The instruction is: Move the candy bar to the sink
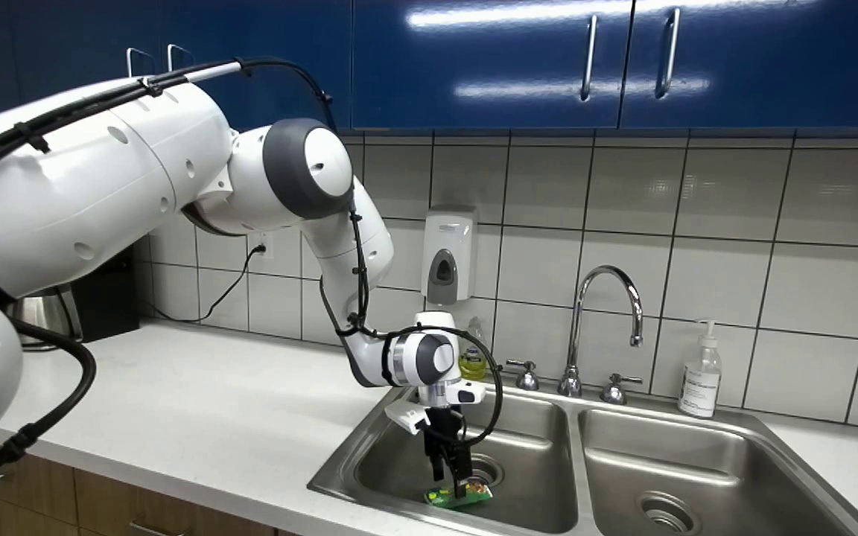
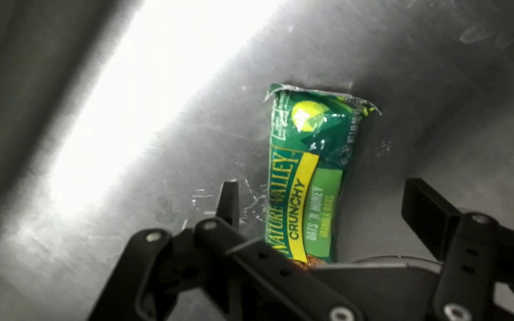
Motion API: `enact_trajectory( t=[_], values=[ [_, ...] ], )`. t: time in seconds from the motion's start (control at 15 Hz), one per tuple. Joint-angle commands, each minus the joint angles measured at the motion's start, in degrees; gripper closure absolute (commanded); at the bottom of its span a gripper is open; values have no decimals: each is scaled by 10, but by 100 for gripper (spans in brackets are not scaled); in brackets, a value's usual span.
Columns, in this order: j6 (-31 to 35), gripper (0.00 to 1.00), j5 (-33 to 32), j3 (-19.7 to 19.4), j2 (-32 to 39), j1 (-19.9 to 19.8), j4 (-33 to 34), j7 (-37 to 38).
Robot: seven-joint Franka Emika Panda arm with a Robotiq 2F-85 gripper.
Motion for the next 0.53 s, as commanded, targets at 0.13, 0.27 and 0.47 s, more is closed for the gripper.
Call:
enact_trajectory(
  t=[0.13, 0.27, 0.47],
  values=[
    [-8, 0, 11, -12, -26, 13, -5, -10],
    [-4, 0, 9, -17, -39, 18, -14, -8],
    [7, 0, 5, -26, -69, 27, -37, -4]
  ],
)
